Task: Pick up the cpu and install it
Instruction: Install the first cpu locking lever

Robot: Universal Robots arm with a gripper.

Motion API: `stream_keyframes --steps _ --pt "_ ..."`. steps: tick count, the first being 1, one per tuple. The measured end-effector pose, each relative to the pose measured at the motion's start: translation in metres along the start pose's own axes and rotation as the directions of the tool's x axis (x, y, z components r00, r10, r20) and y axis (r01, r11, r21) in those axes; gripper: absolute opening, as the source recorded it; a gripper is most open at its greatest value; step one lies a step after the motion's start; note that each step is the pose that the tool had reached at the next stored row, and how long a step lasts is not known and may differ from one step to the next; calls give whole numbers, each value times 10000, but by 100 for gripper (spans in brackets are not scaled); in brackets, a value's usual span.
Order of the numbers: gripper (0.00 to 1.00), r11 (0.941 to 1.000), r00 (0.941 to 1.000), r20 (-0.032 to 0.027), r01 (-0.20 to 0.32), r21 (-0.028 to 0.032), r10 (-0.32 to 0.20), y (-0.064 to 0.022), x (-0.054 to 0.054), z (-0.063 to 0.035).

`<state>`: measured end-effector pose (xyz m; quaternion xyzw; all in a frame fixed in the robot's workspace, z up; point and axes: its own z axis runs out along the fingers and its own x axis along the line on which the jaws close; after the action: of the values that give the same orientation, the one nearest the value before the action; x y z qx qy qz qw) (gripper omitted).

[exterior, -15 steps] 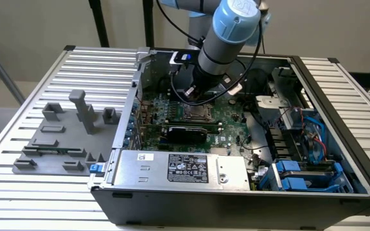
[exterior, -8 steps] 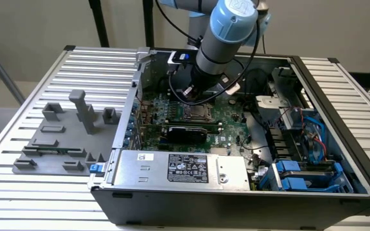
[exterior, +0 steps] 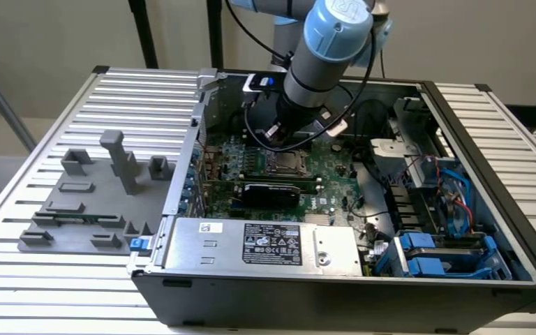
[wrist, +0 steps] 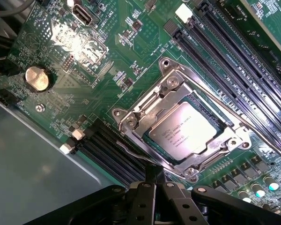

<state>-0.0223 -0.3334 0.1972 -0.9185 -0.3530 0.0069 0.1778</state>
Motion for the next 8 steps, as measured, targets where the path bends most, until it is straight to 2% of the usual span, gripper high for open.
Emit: stream_keyframes --steps 8 --pt "11 10000 10000 1 -2 0 2 31 36 -7"
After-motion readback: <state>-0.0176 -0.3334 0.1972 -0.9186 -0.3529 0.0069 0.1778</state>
